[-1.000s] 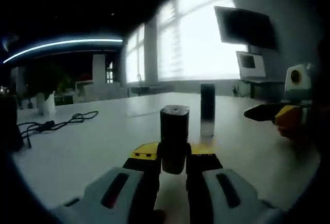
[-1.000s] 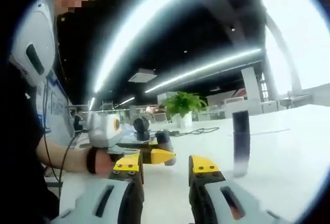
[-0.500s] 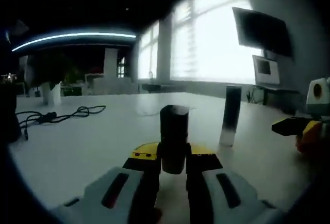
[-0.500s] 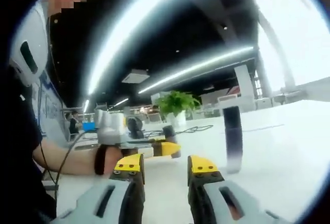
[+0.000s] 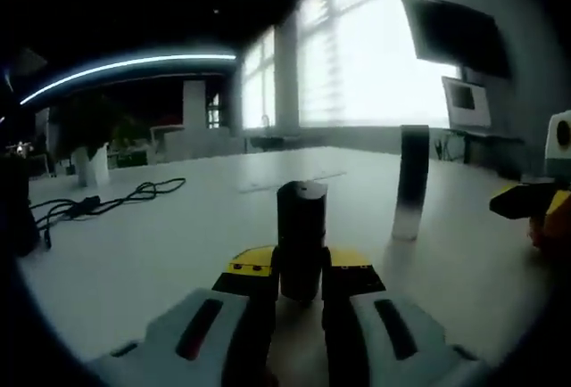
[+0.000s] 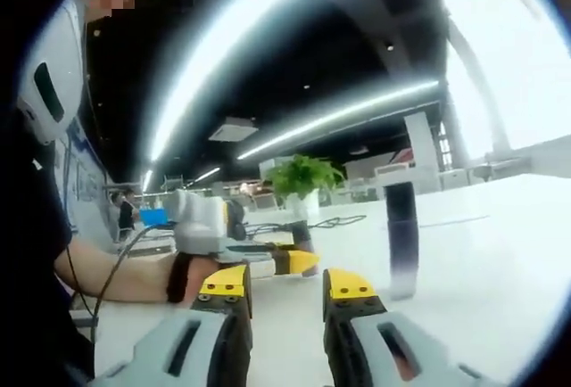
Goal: Pick up cosmetic bottle twist off cap place on table pick up cap screw tight cap place on table
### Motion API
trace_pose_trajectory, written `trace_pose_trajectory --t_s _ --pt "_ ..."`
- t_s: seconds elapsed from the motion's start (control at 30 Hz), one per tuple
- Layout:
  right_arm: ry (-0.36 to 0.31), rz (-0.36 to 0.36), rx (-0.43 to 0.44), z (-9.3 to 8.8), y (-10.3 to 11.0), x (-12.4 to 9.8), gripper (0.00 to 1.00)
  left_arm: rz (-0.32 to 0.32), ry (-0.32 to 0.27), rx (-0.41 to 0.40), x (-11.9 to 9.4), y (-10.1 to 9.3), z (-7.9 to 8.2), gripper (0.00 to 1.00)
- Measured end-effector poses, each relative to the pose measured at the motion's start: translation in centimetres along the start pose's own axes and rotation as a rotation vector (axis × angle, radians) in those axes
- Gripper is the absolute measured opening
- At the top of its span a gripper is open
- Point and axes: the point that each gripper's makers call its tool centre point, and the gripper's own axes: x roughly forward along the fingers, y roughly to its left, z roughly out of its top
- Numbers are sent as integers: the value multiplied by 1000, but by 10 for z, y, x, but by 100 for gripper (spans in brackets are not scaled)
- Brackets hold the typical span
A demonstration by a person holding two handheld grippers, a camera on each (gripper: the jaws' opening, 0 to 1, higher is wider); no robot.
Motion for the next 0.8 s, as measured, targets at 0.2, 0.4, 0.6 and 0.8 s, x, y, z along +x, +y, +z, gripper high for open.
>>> trace_pose_trajectory --t_s 0.2,0.4,0.6,0.8 --pt "14 3 -25 -3 1 1 24 13 17 9 1 6 -3 8" --pt "12 -2 -16 -2 -2 0 24 -7 0 13 2 3 0 9" --pt "17 -4 -19 -3 -1 0 24 -10 -6 3 3 2 1 12" --pt "18 -4 -19 -3 0 1 24 -12 -18 -3 0 3 3 14"
